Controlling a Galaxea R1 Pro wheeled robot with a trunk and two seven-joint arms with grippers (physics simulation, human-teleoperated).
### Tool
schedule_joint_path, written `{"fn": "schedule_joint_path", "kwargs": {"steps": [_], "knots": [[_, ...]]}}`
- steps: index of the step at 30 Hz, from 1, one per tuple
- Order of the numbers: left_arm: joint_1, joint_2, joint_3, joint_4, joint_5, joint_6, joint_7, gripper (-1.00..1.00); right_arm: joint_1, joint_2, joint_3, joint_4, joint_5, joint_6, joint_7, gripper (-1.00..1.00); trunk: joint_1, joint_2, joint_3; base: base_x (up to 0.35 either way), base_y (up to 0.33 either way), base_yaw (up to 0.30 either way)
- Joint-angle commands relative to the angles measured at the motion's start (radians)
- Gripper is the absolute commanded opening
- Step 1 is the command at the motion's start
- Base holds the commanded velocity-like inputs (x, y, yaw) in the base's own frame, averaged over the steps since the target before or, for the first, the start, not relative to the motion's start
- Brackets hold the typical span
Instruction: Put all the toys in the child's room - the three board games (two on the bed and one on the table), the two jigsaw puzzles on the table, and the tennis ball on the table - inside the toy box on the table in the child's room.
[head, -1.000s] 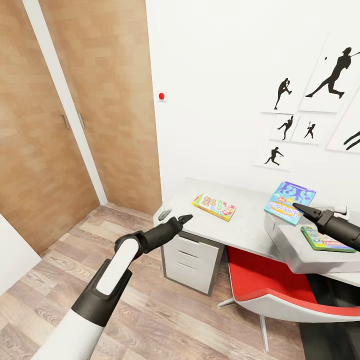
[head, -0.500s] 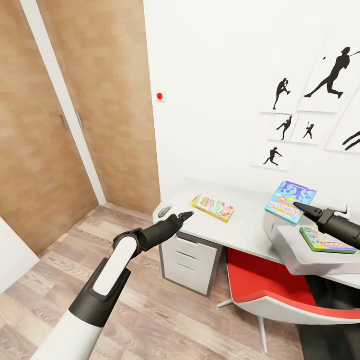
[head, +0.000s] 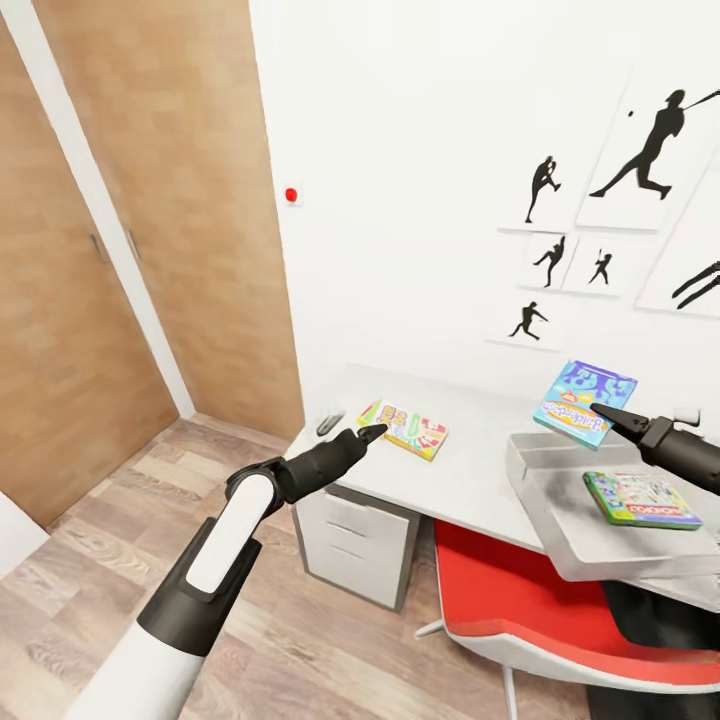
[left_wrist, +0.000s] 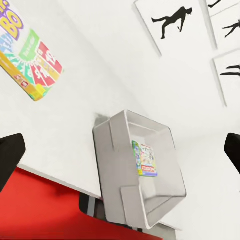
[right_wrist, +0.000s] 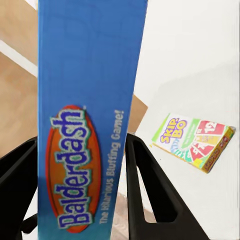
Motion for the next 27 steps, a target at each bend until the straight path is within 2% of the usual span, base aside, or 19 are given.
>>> {"fn": "schedule_joint_path", "kwargs": {"steps": [1,17,27], "knots": [[-0.001,0.000,0.000,-0.001,0.011,0.002,0.010,1.00,-0.001,0.000,-0.001,0.000,0.002,0.005,0.008,-1.00,0.001,-0.002,-0.002,0.100,-0.095,-0.146],[-0.001,0.000,0.000,-0.001,0.015,0.001,0.009,1.00,0.002,0.003,-0.003,-0.009,0.001,0.005,0.008,-1.00,0.001,-0.002,-0.002,0.021,-0.020,-0.238],[0.000,0.001,0.001,-0.001,0.015,0.000,0.003,1.00,0.006,0.006,-0.003,-0.024,0.001,0.005,0.008,-1.00,0.001,-0.002,-0.002,0.092,-0.052,-0.068]]}}
